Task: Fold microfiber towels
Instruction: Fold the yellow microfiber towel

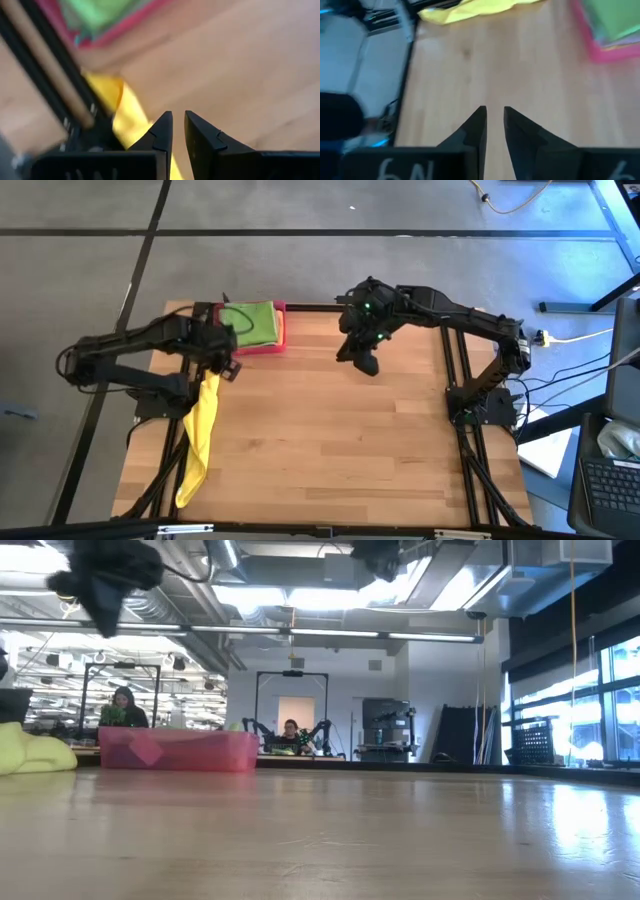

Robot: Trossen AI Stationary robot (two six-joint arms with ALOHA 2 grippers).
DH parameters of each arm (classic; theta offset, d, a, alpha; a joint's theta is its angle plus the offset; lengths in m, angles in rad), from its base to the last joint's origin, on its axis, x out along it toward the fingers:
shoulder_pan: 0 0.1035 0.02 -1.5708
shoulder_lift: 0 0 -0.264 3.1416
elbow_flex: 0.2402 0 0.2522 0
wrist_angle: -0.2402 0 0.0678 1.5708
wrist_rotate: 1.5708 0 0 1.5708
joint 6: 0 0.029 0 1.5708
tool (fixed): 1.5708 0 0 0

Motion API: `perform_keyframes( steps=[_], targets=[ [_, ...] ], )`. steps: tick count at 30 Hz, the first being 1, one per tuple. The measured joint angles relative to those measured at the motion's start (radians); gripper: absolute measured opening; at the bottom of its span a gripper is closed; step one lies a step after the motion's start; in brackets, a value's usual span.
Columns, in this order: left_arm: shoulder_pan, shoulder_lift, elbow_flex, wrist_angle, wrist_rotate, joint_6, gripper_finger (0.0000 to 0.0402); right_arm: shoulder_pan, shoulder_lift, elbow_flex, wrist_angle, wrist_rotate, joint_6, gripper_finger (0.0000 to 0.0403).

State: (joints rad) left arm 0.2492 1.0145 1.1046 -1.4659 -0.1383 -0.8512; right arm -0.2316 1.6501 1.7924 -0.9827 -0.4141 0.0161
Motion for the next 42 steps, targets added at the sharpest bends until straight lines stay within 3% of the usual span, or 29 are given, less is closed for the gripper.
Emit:
perform_keyframes(
  steps=[6, 12, 18, 21, 28, 32, 38, 42],
  targets=[
    [-0.123, 0.007, -0.002, -0.109, 0.048, -0.146, 0.0039, -0.023, 0.000, 0.000, -0.060, -0.171, -0.049, 0.0068],
    [-0.161, 0.031, -0.067, -0.103, 0.059, -0.216, 0.0039, -0.006, 0.000, 0.000, -0.121, -0.174, -0.119, 0.0068],
    [-0.161, 0.036, -0.227, -0.094, 0.260, -0.241, 0.0039, -0.027, -0.002, 0.000, -0.202, -0.158, -0.215, 0.0068],
    [-0.166, 0.036, -0.271, -0.094, 0.298, -0.244, 0.0039, -0.041, -0.005, 0.000, -0.206, -0.158, -0.224, 0.0068],
    [-0.199, 0.035, -0.275, -0.065, 0.145, -0.405, 0.0039, -0.046, -0.010, 0.000, -0.220, -0.173, -0.245, 0.0068],
    [-0.214, 0.046, -0.288, -0.018, 0.046, -0.420, 0.0039, -0.046, -0.010, 0.000, -0.220, -0.172, -0.271, 0.0068],
    [-0.213, 0.052, -0.394, 0.133, 0.057, -0.398, 0.0039, -0.046, -0.010, 0.000, -0.210, -0.171, -0.235, 0.0068],
    [-0.217, 0.068, -0.393, 0.143, 0.069, -0.345, 0.0039, -0.046, -0.010, 0.000, -0.172, -0.139, -0.226, 0.0068]
  ],
)
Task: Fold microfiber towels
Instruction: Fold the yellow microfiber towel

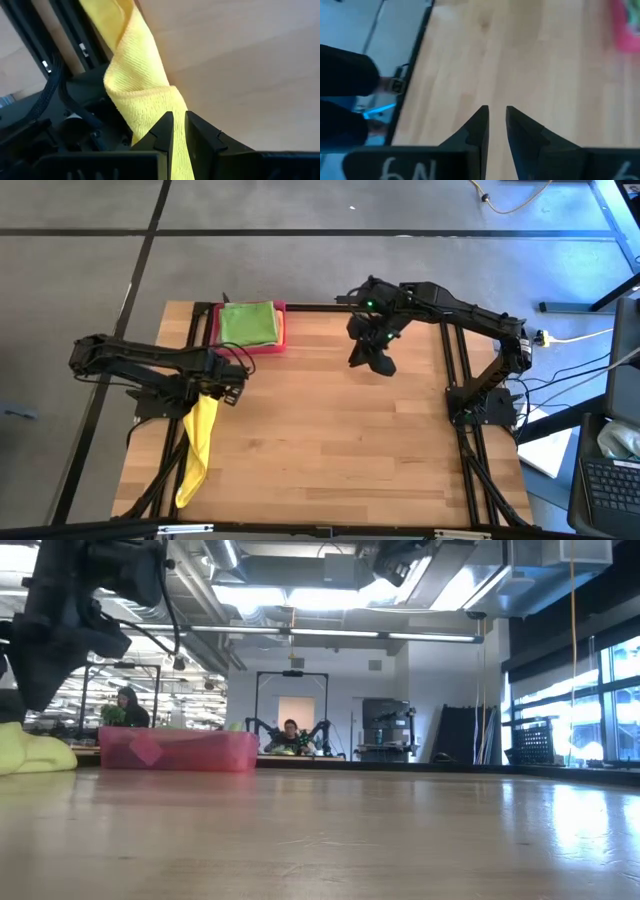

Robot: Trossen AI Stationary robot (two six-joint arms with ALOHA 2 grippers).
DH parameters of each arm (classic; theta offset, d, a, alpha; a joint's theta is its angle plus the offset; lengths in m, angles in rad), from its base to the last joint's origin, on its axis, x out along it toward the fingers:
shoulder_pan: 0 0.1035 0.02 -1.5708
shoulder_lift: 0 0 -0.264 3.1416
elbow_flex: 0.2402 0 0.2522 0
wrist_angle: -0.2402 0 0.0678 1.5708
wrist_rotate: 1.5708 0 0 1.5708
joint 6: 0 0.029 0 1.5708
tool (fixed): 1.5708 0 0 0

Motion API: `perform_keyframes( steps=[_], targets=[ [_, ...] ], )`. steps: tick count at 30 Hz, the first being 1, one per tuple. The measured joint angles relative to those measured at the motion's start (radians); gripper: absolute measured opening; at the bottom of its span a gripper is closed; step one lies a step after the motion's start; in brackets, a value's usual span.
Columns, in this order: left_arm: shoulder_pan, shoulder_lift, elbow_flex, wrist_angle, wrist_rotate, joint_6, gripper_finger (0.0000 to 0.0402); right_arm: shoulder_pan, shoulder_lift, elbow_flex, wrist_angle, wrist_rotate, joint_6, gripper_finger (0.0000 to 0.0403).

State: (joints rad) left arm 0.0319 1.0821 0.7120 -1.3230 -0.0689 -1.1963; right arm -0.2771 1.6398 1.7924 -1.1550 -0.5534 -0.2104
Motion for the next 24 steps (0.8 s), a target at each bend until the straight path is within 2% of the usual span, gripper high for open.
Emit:
perform_keyframes(
  steps=[8, 10, 15, 19, 24],
  targets=[
    [-0.003, -0.002, 0.002, -0.027, 0.111, 0.269, 0.0039, -0.006, 0.000, 0.000, 0.020, 0.171, -0.005, 0.0068],
    [-0.003, -0.002, 0.002, -0.029, 0.118, 0.288, 0.0039, -0.010, 0.000, 0.000, 0.023, 0.192, -0.005, 0.0068],
    [-0.008, -0.002, 0.003, -0.029, 0.121, 0.290, 0.0039, -0.011, 0.000, 0.000, 0.069, 0.265, 0.029, 0.0068],
    [-0.063, -0.002, 0.009, -0.022, 0.135, 0.269, 0.0038, -0.014, 0.000, 0.000, 0.119, 0.359, 0.075, 0.0068],
    [-0.185, 0.024, 0.009, -0.065, -0.022, 0.057, 0.0021, -0.028, 0.000, 0.000, 0.182, 0.438, 0.169, 0.0068]
  ],
)
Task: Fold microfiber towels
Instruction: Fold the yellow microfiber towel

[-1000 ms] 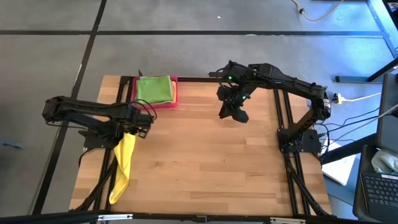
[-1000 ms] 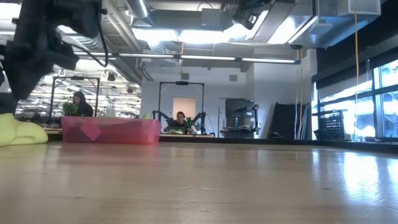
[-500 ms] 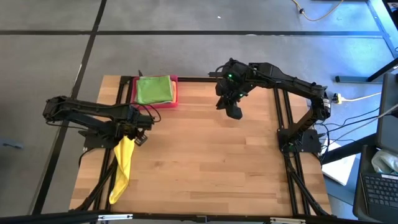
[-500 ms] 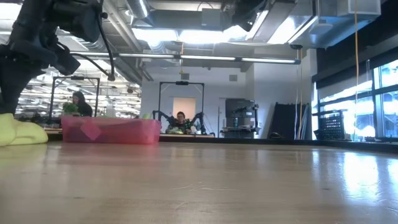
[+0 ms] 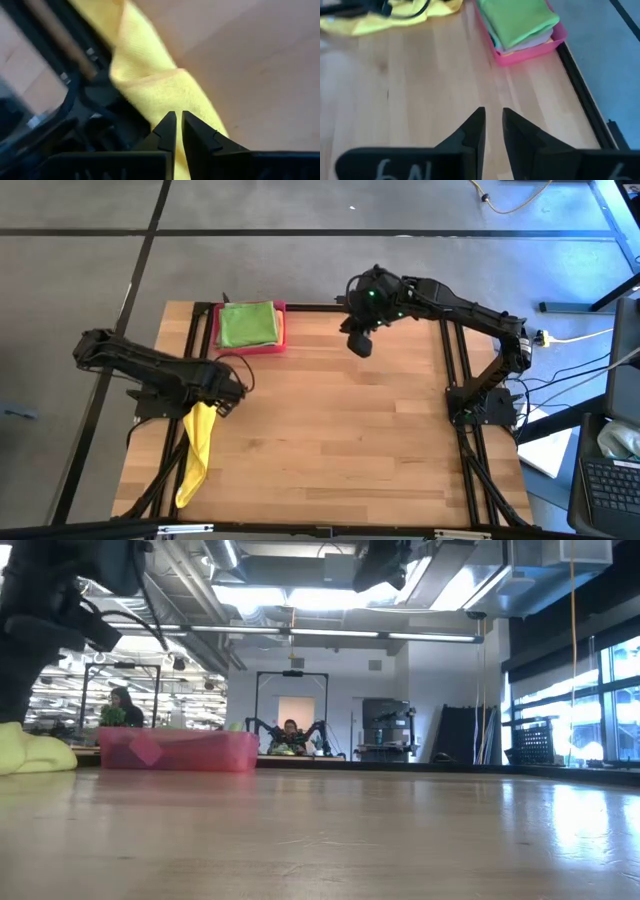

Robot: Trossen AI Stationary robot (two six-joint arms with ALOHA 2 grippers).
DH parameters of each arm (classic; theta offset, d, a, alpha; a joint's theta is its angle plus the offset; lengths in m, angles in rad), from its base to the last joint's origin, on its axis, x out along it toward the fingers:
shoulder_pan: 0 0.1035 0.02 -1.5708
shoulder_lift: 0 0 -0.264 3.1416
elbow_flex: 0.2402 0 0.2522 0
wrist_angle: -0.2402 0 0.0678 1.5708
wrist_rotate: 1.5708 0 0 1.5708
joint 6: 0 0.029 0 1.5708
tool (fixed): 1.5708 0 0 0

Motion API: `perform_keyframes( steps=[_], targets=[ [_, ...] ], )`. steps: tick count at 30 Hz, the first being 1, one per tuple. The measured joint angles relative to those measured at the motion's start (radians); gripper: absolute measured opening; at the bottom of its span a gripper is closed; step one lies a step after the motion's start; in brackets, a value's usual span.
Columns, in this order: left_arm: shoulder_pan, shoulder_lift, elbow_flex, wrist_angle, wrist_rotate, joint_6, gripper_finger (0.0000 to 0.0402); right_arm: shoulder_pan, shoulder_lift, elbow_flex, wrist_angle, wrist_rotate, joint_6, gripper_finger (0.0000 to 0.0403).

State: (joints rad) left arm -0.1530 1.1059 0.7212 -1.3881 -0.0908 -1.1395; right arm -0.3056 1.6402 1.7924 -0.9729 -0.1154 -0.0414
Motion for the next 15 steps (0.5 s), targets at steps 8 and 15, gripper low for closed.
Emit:
perform_keyframes(
  steps=[8, 15],
  targets=[
    [-0.230, 0.073, 0.000, -0.009, 0.002, -0.314, 0.0003, -0.013, 0.000, 0.000, 0.026, 0.002, 0.058, 0.0068],
    [-0.387, 0.135, 0.000, 0.038, 0.141, -0.457, 0.0004, -0.025, 0.000, 0.000, 0.002, -0.049, -0.060, 0.0068]
  ],
)
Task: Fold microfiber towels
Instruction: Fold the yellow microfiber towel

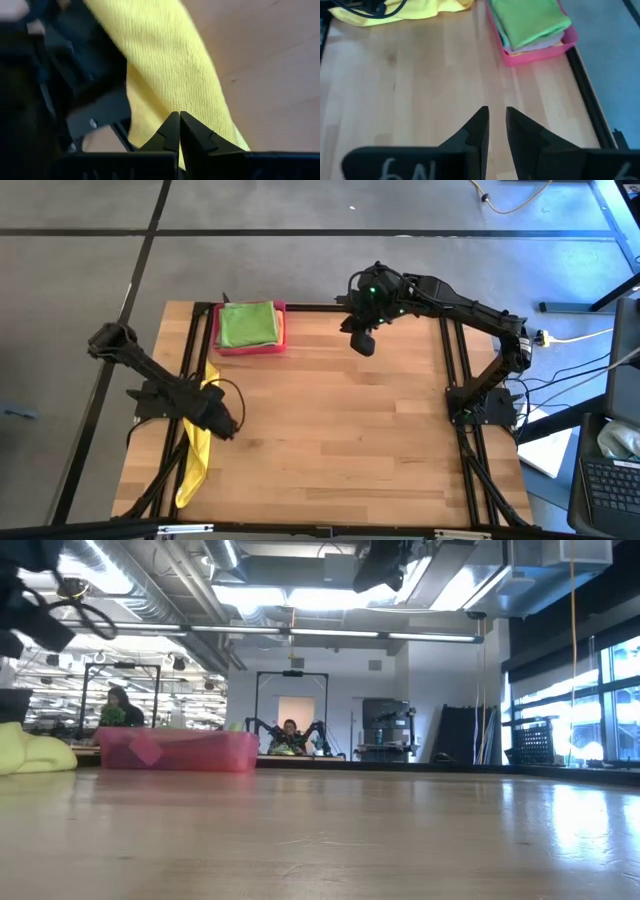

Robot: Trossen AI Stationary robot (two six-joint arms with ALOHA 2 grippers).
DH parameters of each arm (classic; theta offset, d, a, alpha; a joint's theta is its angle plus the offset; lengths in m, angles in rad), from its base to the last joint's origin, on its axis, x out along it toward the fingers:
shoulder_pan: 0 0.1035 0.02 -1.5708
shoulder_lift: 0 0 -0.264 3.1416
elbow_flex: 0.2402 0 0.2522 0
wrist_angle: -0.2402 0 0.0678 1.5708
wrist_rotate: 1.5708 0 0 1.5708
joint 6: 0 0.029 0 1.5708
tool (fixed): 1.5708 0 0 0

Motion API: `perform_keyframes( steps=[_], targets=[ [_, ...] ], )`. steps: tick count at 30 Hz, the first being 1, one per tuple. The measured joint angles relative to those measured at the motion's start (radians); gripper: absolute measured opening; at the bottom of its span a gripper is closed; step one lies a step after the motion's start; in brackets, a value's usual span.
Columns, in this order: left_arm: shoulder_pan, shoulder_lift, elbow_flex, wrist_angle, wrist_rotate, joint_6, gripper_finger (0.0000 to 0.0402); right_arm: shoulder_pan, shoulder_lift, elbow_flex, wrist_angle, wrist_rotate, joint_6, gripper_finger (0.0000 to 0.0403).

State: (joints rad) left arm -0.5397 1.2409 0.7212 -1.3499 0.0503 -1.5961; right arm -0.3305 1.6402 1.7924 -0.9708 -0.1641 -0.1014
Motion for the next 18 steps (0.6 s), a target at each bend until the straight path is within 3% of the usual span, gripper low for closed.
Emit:
perform_keyframes(
  steps=[6, 12, 18],
  targets=[
    [-0.081, 0.084, 0.002, 0.032, 0.098, -0.178, 0.0018, -0.001, 0.000, 0.000, -0.013, -0.078, -0.063, 0.0068],
    [-0.134, 0.163, 0.001, 0.176, 0.203, -0.257, 0.0036, 0.000, 0.000, 0.000, -0.051, -0.121, -0.123, 0.0068],
    [-0.158, 0.254, 0.001, 0.185, 0.279, -0.262, 0.0057, -0.002, 0.001, 0.000, -0.062, -0.134, -0.144, 0.0068]
  ],
)
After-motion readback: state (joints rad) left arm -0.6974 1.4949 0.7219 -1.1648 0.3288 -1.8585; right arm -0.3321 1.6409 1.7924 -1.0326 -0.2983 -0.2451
